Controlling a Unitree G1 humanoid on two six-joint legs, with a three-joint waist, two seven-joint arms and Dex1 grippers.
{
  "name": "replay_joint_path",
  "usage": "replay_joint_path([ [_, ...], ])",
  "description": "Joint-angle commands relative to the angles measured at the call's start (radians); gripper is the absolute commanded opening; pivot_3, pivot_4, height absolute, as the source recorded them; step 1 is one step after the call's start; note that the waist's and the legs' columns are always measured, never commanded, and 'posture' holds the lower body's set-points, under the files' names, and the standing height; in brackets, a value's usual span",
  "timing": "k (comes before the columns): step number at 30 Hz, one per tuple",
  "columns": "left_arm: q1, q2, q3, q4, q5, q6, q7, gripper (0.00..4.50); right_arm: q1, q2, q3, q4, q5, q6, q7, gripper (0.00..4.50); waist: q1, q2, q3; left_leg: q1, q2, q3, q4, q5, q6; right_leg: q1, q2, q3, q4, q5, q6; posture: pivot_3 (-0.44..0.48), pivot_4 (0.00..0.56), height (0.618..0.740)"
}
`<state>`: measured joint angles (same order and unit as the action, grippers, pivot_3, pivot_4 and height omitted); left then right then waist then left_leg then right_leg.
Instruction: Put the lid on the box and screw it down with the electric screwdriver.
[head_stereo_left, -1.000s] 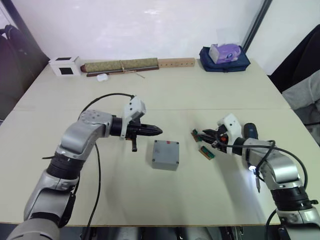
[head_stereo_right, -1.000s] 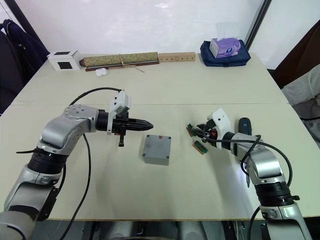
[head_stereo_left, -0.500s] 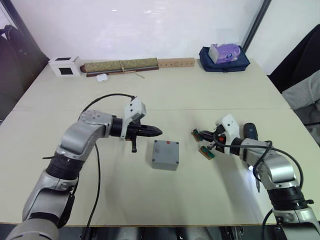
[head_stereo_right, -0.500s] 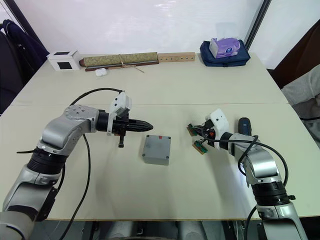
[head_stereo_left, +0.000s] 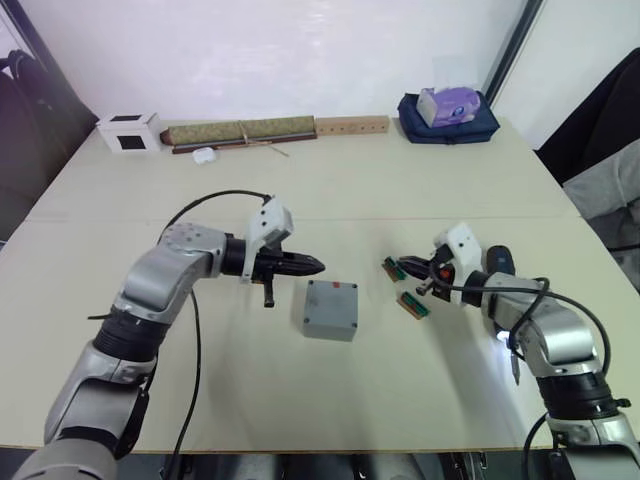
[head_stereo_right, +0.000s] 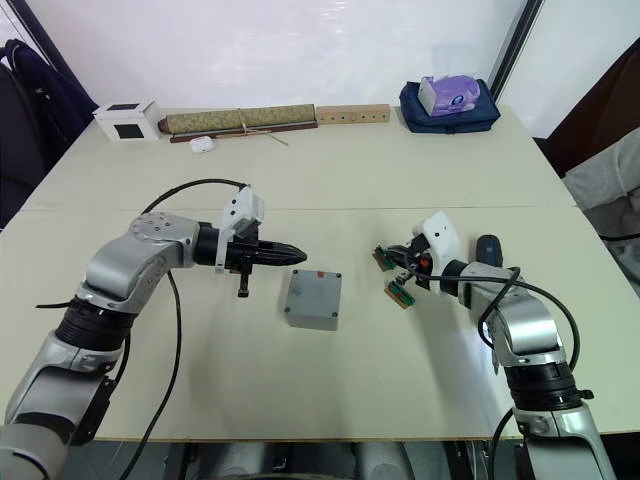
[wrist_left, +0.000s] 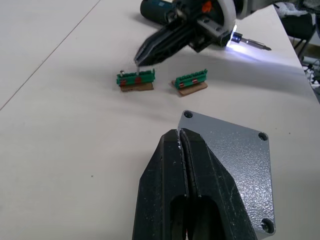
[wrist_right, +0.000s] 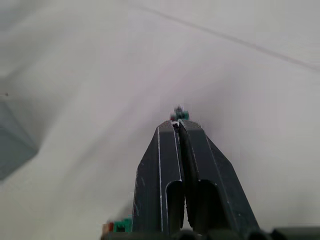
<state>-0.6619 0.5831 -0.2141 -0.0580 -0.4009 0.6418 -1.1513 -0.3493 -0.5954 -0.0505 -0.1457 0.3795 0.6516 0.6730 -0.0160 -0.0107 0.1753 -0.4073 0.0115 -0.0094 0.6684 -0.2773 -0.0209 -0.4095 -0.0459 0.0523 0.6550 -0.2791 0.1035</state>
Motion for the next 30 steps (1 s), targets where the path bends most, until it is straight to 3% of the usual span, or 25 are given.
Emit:
replay_joint_path([
  [1,0.004,0.017,0.017,-0.008,0.002,-0.018,-0.006,0.00,-0.027,-0.010,-0.051,-0.073,0.040,0.009,0.001,0.05,0.001,0.000,0.000,0.000,0.000,0.000,0.000,0.000,0.000,0.000,0.000,0.000,0.000,0.000,0.000,0.000,0.150,0.740],
  [8,0.081,0.098,0.029,-0.040,-0.017,-0.010,-0.055,0.00,-0.006,-0.056,0.013,-0.259,0.063,0.099,0.024,0.05,-0.002,0.000,0.000,0.000,0.001,0.000,-0.001,0.000,0.000,-0.001,0.000,0.001,0.000,0.000,0.000,0.000,0.150,0.740],
  [13,0.094,0.107,0.047,-0.061,-0.035,0.006,-0.048,0.00,0.035,-0.007,0.062,-0.400,0.134,0.178,-0.004,0.05,0.005,0.000,0.000,0.000,0.000,-0.001,0.000,0.000,0.000,0.000,0.000,0.000,0.000,0.000,0.000,0.000,0.150,0.740],
  [30,0.083,0.085,0.046,-0.059,-0.042,0.015,-0.036,0.00,0.078,-0.026,0.133,-0.402,0.110,0.188,-0.019,0.05,0.002,0.000,0.000,0.000,0.000,-0.001,0.000,0.000,0.000,0.000,0.000,0.000,0.000,0.000,0.000,0.000,0.150,0.740],
])
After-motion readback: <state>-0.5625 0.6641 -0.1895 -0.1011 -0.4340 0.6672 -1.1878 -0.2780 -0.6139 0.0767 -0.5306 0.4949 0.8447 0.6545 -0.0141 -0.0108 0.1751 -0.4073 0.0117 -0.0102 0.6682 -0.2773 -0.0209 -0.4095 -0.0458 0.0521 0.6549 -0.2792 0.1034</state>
